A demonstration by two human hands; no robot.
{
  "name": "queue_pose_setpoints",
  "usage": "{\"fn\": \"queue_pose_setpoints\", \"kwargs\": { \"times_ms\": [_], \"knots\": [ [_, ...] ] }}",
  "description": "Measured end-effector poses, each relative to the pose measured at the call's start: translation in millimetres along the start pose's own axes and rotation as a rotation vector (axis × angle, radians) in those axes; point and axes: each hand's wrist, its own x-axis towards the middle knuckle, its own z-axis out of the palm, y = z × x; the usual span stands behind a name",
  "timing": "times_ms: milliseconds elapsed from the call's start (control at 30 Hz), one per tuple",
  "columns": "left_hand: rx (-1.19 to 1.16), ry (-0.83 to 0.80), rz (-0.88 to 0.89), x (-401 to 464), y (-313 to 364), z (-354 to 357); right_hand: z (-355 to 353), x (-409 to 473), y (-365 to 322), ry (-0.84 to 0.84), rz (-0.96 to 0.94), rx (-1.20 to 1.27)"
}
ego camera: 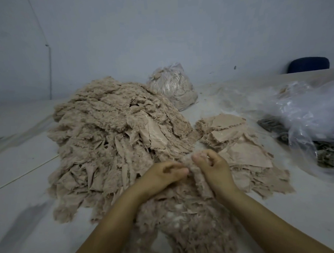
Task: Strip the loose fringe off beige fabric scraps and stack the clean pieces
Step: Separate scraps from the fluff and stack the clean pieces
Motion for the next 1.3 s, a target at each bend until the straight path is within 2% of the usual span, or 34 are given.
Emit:
{"fn": "queue_pose_setpoints", "kwargs": {
  "times_ms": [67, 167, 200, 333, 500, 633, 733, 800, 867, 933, 1000, 1067, 1133, 1233, 1300],
  "knots": [
    [-0.175, -0.025, -0.021, 6.4, 8.4, 17.8, 10.4, -1.6, -5.2, -0.015, 0.006, -0.1],
    [-0.575, 0.046, -0.115, 13.1, 12.6, 31.3, 15.8, -4.7, -7.5, -0.022, -0.025, -0.215],
    [-0.628, 0.063, -0.116, 14.9, 11.5, 31.6, 15.5, -7.1, -7.7, -0.041, -0.038, -0.203],
    [-0.519, 0.128, -0.074, 17.0, 7.3, 30.1, 10.0, -11.9, -8.7, -0.065, -0.073, -0.088],
    [-0.454, 0.129, -0.098, 16.4, 4.6, 21.9, 4.1, -7.0, -12.3, 0.022, 0.047, -0.047],
    [-0.562, 0.233, -0.111, 17.1, 9.7, 23.3, 1.3, -8.3, -16.6, 0.035, -0.035, -0.132],
    [-0.776, 0.311, -0.112, 18.5, 14.1, 27.4, 5.7, -17.1, -17.9, -0.2, -0.116, -0.075],
    [-0.93, 0.303, -0.109, 18.2, 16.4, 26.1, 6.7, -19.8, -16.2, -0.237, -0.127, 0.041],
    [-0.966, 0.256, -0.091, 16.4, 15.8, 24.2, 2.1, -14.3, -11.3, -0.075, -0.083, 0.122],
    [-0.996, 0.187, -0.052, 13.8, 15.4, 23.3, -4.2, -6.7, -6.6, 0.013, -0.012, 0.033],
    [-1.075, 0.115, -0.023, 12.6, 14.3, 22.3, -4.3, -4.3, -2.4, -0.101, 0.155, 0.073],
    [-1.113, 0.062, 0.0, 13.5, 13.8, 22.3, -0.3, -5.8, -0.4, -0.264, 0.402, 0.323],
    [-1.092, 0.068, 0.021, 14.7, 13.9, 25.3, 2.8, -7.3, 0.7, -0.344, 0.506, 0.494],
    [-0.937, 0.254, -0.016, 18.6, 11.4, 29.6, 7.2, -7.7, 3.6, -0.177, 0.452, 0.625],
    [-0.873, 0.384, -0.031, 21.6, 4.9, 30.3, 8.1, -6.7, 2.8, -0.056, 0.347, 0.47]
  ]
}}
